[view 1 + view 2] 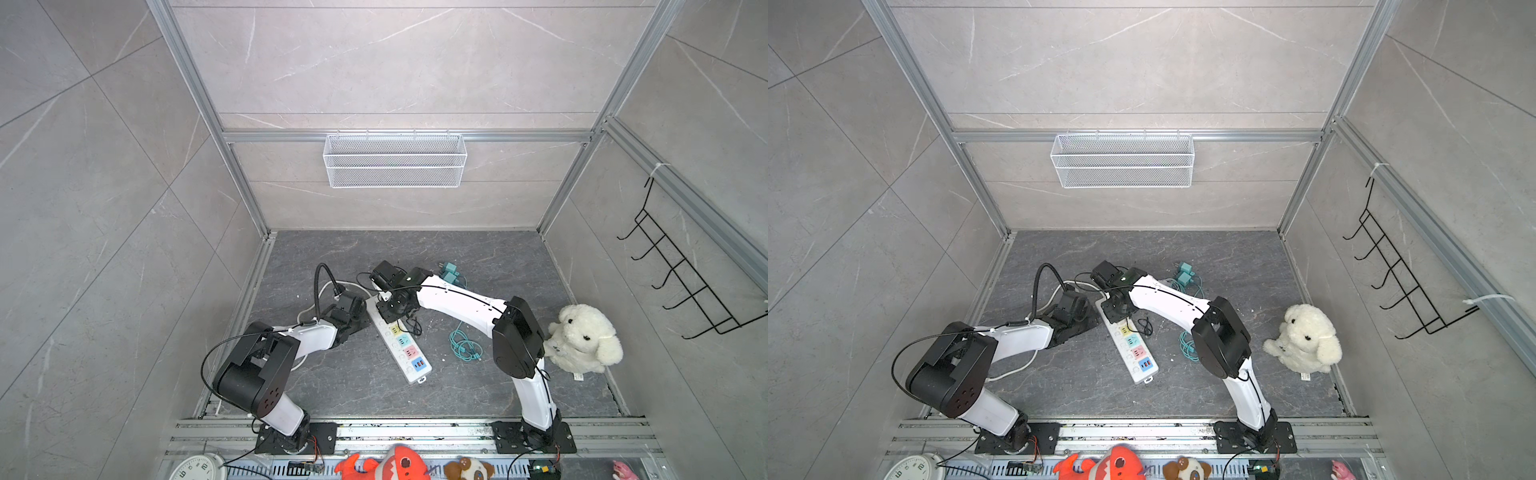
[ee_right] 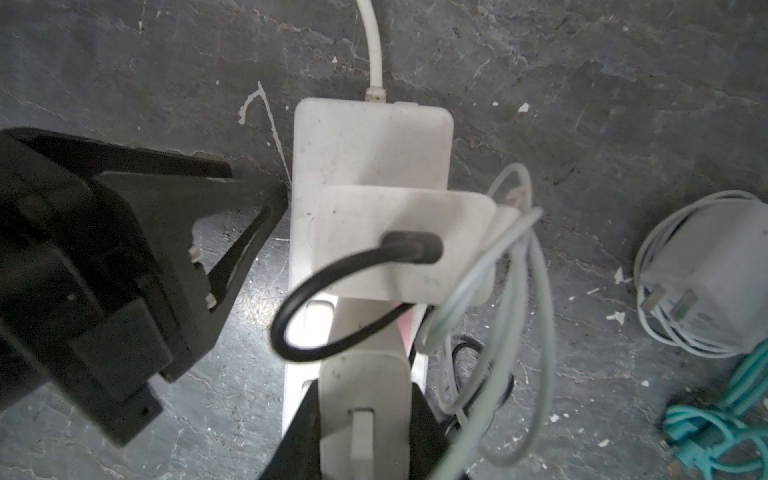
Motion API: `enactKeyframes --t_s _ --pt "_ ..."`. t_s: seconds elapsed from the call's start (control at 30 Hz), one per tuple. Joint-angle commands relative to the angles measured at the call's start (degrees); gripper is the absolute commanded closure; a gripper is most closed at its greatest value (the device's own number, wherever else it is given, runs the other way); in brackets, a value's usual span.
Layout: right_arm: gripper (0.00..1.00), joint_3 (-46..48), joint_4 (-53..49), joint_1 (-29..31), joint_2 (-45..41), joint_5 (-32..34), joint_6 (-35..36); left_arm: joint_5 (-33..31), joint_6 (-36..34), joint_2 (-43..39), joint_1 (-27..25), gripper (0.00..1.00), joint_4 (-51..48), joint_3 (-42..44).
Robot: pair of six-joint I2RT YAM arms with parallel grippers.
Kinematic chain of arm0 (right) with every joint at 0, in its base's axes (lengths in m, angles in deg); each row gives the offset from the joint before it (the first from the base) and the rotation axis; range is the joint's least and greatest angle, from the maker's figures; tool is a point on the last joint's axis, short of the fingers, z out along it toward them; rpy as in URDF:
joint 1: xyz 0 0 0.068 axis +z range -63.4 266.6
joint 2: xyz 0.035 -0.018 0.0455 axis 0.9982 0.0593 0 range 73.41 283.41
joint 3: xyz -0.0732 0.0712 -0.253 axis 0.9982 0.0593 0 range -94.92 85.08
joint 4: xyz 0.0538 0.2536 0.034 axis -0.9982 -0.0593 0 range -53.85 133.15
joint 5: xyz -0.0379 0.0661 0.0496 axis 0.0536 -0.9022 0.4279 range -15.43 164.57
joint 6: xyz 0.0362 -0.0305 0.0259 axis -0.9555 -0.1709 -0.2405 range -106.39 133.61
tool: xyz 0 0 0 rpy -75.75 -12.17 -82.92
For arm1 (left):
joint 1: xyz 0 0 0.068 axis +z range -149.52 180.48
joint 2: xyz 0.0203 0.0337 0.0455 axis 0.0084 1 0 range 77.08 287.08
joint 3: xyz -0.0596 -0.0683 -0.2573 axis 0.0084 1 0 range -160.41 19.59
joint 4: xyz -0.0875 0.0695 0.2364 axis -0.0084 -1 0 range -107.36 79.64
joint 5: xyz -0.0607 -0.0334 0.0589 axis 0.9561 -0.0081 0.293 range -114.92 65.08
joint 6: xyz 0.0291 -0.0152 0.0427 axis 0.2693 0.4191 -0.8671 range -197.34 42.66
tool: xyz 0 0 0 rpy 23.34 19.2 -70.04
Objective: Insert the plug
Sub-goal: 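Press the white charger down into the pink socket with the right gripper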
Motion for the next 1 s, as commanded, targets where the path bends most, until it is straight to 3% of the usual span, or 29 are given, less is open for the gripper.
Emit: enactKeyframes --t_s 0.0,0.33,0.73,0.97 --pt "1.00 -1.2 -7.8 0.1 3.4 2.2 -2.0 1.1 -0.7 -1.5 0.0 0.53 -3.1 1.0" --pt "1.00 -3.9 -12.2 1.6 6.7 5.6 -4.8 -0.4 -0.9 -6.4 -0.1 0.52 -5.3 1.5" --pt "1.00 -5.7 -13.9 1.6 12.0 5.4 -6.2 -4.2 -1.3 -18.5 -0.1 0.42 -11.8 2.9" --pt "1.00 -12.0 -15.8 1.5 15.8 5.5 -5.1 -9.2 -0.9 -23.1 -0.1 0.33 -15.9 4.3"
